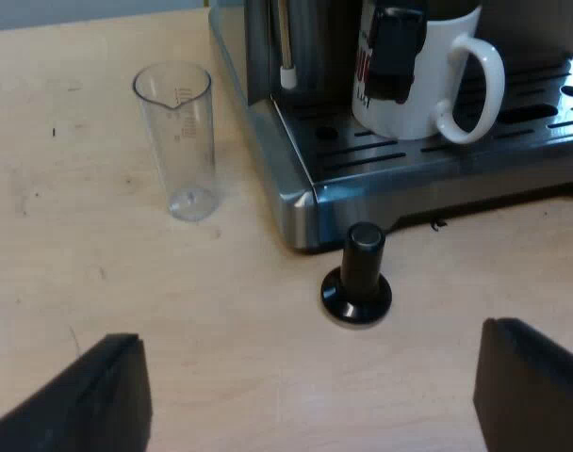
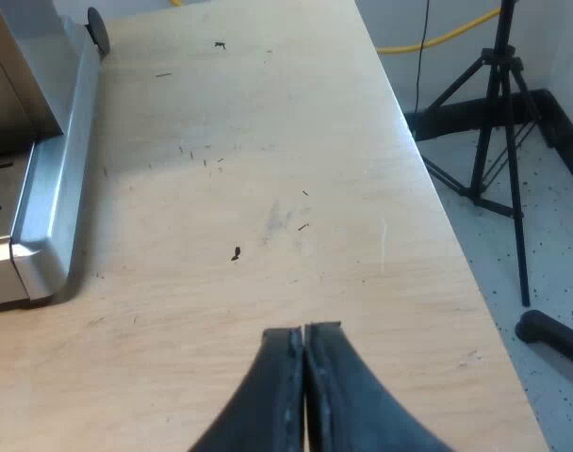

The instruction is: Place mug into machine

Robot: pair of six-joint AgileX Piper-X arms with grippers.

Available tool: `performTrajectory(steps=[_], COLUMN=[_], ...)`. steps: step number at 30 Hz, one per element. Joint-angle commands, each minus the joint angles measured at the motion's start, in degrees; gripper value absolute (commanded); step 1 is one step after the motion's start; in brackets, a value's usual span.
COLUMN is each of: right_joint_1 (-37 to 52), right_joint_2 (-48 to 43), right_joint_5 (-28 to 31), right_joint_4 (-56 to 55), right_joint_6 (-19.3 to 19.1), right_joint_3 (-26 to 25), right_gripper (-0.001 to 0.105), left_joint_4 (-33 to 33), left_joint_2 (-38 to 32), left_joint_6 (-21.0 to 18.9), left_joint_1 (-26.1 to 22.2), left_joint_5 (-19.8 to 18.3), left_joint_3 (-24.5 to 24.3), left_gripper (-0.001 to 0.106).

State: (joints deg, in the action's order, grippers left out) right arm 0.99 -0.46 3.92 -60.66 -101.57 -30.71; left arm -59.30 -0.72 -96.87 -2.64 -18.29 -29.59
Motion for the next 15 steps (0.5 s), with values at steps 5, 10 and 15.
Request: performTrajectory(steps=[5,10,15], right_joint_1=[0.18,0.18,0.18], right_joint_2=[-2.57,-2.57,-2.57], right_joint_5=[-0.32,0.15,0.15], right_joint_4=[0.89,1.03,1.03], right_joint_6=[-0.12,-0.12,-0.12], right_joint_3=[0.17,0.19,0.19], right_gripper=[0.000,0.000,0.000], left_joint_4=[3.54,3.53,3.53], left_joint_2=[-7.99,-7.99,-7.99], left_joint_6=[-0.60,-0.60,-0.60], left_joint_1=[-0.03,-0.03,-0.03], left_joint_5=[0.46,0.46,0.46], left_joint_3=[1.45,1.43,1.43], left_gripper=[0.071,0.071,0.071])
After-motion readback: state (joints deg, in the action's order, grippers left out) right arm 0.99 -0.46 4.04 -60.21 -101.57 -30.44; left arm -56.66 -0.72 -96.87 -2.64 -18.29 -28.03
